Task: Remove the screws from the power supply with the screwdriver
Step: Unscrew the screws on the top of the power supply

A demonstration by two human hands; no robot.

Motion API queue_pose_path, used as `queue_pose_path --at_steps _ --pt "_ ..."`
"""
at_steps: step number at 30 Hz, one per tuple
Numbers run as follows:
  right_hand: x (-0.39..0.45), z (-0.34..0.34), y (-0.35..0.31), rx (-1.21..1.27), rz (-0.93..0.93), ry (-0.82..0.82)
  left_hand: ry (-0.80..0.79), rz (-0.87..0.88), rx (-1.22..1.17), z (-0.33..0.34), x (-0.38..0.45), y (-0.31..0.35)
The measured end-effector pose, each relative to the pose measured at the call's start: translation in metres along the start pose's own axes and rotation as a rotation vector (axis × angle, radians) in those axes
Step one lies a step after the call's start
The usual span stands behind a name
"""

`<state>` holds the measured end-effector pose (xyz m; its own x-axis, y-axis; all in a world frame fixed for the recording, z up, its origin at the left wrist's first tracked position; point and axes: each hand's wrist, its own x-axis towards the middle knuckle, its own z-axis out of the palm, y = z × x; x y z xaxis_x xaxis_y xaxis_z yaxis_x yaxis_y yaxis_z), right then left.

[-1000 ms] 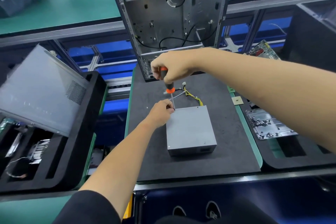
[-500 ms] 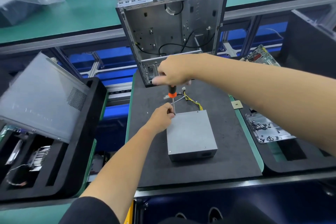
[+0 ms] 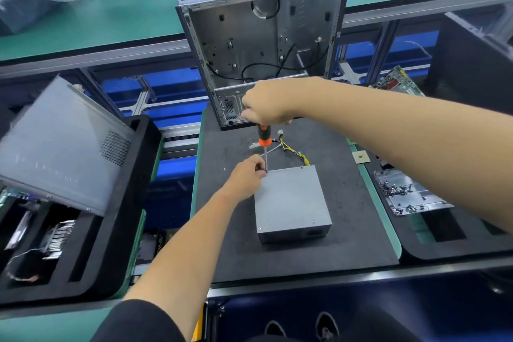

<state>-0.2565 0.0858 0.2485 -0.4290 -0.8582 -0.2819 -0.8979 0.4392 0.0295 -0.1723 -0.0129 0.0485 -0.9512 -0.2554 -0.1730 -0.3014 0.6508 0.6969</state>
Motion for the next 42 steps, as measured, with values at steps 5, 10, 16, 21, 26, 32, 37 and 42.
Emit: queue_pose_path --at_steps 5,10,16,21,26,32,37,42 --pt "-0.006 -0.006 0.005 0.273 -0.016 -0.165 -0.016 0.015 0.016 -0.001 0.0 0.0" --pt "0.0 0.001 0.004 0.019 0.108 -0.039 -0.026 -0.001 0.013 0.0 0.002 -0.001" --pt "-0.007 -0.001 0.013 0.353 -0.176 -0.03 -0.05 0.016 -0.017 -0.001 0.003 -0.002" --pt "-0.004 0.004 0.007 0.165 0.047 0.036 -0.056 0.005 -0.025 -0.001 0.005 -0.003" --pt "-0.003 -0.002 0.006 0.288 -0.13 -0.106 -0.04 0.0 -0.063 0.0 0.004 -0.005" --pt "-0.001 0.004 0.012 0.025 0.068 0.016 -0.04 -0.024 -0.065 0.001 0.003 -0.004" --pt "-0.005 -0.006 0.015 0.226 -0.12 -0.128 -0.047 -0.021 -0.061 0.001 0.003 -0.006" --pt "-0.005 0.0 0.008 0.179 0.067 -0.096 -0.055 -0.002 -0.071 0.0 0.003 -0.004"
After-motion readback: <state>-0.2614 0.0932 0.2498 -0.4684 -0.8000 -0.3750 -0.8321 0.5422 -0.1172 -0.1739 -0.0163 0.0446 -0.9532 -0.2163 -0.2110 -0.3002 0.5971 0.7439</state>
